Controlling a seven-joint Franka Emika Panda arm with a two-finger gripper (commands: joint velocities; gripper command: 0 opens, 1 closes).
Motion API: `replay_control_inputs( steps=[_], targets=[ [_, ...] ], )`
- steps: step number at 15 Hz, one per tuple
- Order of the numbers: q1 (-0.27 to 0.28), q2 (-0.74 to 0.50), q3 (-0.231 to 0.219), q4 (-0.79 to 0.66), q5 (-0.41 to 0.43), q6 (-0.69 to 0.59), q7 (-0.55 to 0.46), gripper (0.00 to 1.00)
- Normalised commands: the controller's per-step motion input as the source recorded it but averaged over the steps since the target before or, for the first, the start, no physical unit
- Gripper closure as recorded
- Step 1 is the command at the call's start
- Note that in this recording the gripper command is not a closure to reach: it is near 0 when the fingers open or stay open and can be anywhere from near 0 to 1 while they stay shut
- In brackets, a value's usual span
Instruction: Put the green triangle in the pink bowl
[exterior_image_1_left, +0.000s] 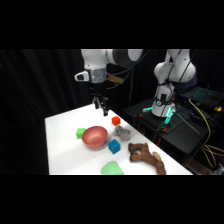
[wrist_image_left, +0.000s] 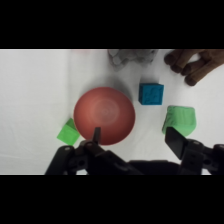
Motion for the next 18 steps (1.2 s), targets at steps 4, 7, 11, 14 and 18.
replay_control_inputs(
  steps=[4, 7, 11, 14, 18],
  targets=[
    [-0.029, 0.01, 0.009, 0.03, -0.032, -0.02, 0.00, 0.00],
    [-0.004, 0.15, 0.023, 0.14, -0.075, 0.02, 0.07, 0.00],
    [0.070, 0.38, 0.067, 0.35, -0.098, 0.05, 0.16, 0.00],
    [0.124, 0.51, 0.071, 0.55, -0.132, -0.04, 0.17, 0.00],
    [0.136, 0.47, 0.037, 0.56, -0.134, -0.13, 0.14, 0.00]
  ],
)
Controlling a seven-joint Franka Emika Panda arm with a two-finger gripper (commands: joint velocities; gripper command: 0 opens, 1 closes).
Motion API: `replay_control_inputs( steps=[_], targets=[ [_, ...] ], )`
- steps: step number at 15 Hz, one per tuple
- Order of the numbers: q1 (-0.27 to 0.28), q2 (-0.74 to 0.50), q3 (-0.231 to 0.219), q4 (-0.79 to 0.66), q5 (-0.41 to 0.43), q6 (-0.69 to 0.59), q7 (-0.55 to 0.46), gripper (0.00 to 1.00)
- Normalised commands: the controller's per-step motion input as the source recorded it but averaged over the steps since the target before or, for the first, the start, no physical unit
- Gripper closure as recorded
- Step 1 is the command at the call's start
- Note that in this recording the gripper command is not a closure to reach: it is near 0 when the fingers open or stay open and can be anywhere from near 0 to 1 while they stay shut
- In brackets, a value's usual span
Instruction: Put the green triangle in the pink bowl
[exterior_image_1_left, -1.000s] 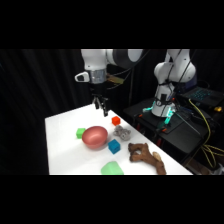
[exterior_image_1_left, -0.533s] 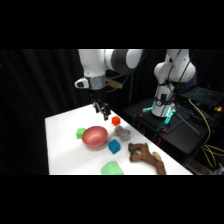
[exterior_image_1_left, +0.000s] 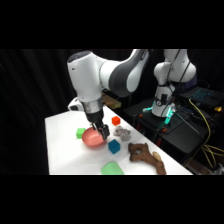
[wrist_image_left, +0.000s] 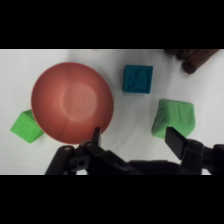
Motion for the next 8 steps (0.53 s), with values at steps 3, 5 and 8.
replay_control_inputs(
  steps=[3, 5, 8],
  targets=[
    [0.139, 0.35, 0.012, 0.46, -0.107, -0.15, 0.16, 0.00],
    [0.146, 0.30, 0.006, 0.42, -0.089, -0.15, 0.20, 0.00],
    [0.154, 0.34, 0.003, 0.46, -0.080, -0.15, 0.22, 0.00]
  ],
)
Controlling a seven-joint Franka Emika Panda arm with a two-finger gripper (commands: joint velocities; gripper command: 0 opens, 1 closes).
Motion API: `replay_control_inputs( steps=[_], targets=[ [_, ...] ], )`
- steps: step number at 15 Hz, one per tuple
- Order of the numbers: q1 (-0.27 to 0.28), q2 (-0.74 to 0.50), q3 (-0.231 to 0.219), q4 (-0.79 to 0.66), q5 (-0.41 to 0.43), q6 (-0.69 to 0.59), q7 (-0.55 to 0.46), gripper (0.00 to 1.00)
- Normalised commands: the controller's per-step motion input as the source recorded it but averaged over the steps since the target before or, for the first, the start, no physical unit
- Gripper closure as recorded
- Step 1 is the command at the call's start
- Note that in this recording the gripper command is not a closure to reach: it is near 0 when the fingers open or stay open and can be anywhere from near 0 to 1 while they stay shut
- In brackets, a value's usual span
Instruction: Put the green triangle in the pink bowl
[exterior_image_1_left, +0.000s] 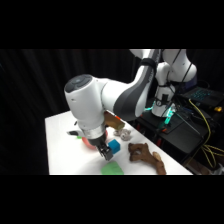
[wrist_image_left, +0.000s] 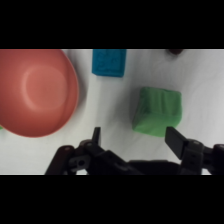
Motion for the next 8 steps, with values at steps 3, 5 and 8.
replay_control_inputs(
  steps=[3, 5, 8],
  targets=[
    [0.142, 0.36, -0.004, 0.49, -0.075, -0.16, 0.19, 0.00],
    [0.096, 0.33, -0.006, 0.44, -0.057, -0.16, 0.12, 0.00],
    [0.040, 0.28, 0.007, 0.37, -0.010, -0.13, 0.06, 0.00]
  ],
)
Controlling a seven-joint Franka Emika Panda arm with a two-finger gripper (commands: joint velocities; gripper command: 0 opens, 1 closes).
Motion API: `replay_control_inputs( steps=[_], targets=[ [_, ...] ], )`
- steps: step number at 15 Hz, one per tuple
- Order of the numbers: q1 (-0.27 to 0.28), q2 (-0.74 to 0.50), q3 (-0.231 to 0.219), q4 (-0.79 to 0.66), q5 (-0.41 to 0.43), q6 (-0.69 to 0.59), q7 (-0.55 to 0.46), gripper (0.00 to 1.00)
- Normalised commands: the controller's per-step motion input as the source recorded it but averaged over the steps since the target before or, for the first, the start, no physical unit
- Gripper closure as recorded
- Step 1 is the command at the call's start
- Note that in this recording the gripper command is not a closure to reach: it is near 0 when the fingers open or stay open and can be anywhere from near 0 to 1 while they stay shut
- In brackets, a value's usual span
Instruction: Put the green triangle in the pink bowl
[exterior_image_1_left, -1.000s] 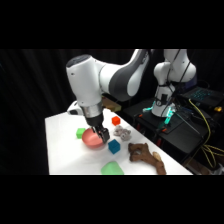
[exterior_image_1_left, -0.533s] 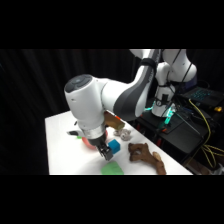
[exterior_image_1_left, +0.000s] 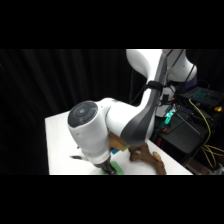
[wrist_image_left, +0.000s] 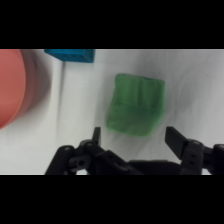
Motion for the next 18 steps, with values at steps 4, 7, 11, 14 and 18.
replay_control_inputs(
  steps=[4, 7, 11, 14, 18],
  targets=[
    [0.032, 0.21, 0.034, 0.21, 0.042, -0.05, 0.05, 0.00],
    [0.019, 0.14, 0.046, 0.16, 0.082, -0.05, 0.02, 0.00],
    [0.008, 0.07, 0.029, 0.19, 0.075, -0.12, -0.01, 0.22],
    [0.024, 0.02, 0.010, 0.14, 0.046, -0.09, 0.01, 1.00],
    [0.047, -0.01, -0.002, 0.05, 0.023, -0.03, 0.04, 1.00]
  ],
)
